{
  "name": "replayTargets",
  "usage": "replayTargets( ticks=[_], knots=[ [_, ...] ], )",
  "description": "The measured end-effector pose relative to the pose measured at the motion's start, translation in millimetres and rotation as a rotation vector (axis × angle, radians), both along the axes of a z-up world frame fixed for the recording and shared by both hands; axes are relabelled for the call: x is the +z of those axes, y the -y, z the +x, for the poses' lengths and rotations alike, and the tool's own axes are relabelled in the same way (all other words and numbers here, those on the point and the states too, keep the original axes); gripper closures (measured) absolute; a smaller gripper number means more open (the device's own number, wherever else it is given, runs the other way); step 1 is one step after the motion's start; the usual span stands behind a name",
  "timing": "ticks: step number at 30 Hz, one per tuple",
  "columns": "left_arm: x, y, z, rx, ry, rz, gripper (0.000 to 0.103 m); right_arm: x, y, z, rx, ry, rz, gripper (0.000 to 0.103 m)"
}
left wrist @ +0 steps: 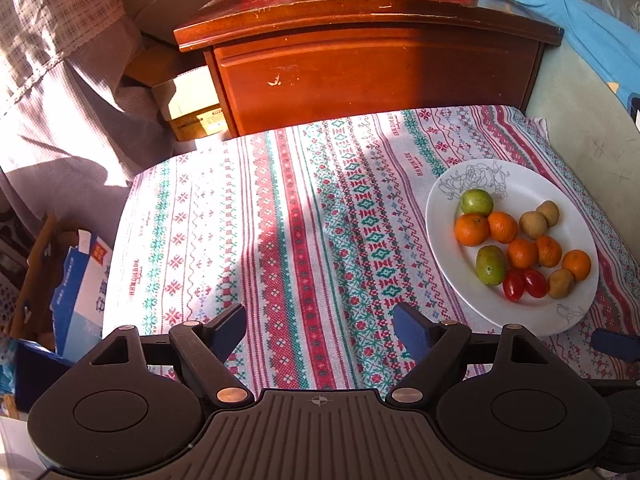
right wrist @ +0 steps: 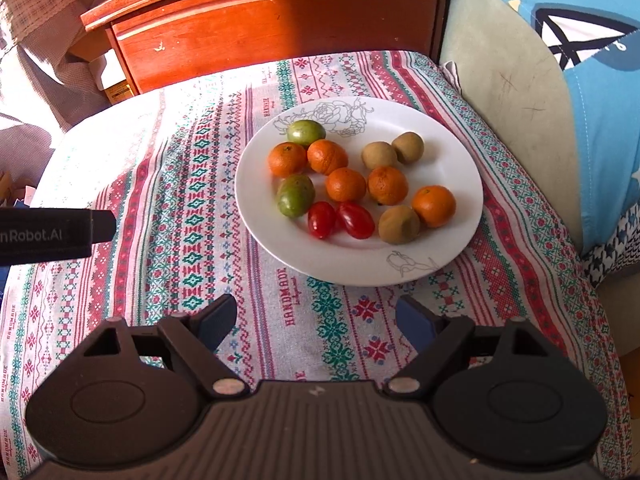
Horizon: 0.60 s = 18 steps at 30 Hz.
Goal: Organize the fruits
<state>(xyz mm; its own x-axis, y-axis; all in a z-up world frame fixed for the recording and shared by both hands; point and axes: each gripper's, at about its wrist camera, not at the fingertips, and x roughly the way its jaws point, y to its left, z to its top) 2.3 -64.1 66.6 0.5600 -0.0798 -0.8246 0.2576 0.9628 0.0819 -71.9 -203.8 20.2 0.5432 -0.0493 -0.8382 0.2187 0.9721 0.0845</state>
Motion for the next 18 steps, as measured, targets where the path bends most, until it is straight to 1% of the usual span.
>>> replayTargets(
  ticks=[5,7,12,14,16,17,18],
  knots=[
    [-4.6,-22.8,-2.9,0.021,-0.019,-0.018,0.021,-11.9,-28.3,-11.2,0.078,0.059,0.05,0.017],
    [-7.0,-32.1,-4.4,0.032,-0.023,-0.021,0.021,-15.8,-39.4,-18.0,0.103,0.106,0.049,0.017],
    [-10.9,-49.8,-6.2,0.053,-0.032,-0.024,0.021,-31.8,-58.1,-27.4,0.134,0.159,0.0,0.016],
    [-11.8,-54.9,-6.5,0.059,-0.034,-0.026,0.021,-36.4,-66.2,-32.5,0.152,0.194,-0.06,0.015],
    [-12.3,-59.3,-6.5,0.063,-0.036,-0.027,0.021,-43.2,-72.3,-34.6,0.167,0.224,-0.1,0.004],
    [-12.4,-61.6,-6.7,0.066,-0.038,-0.03,0.021,-46.3,-73.3,-36.3,0.164,0.248,-0.097,0.001],
    [-12.5,-63.2,-6.8,0.068,-0.039,-0.033,0.021,-47.5,-75.8,-36.8,0.16,0.255,-0.108,0.001]
  ],
)
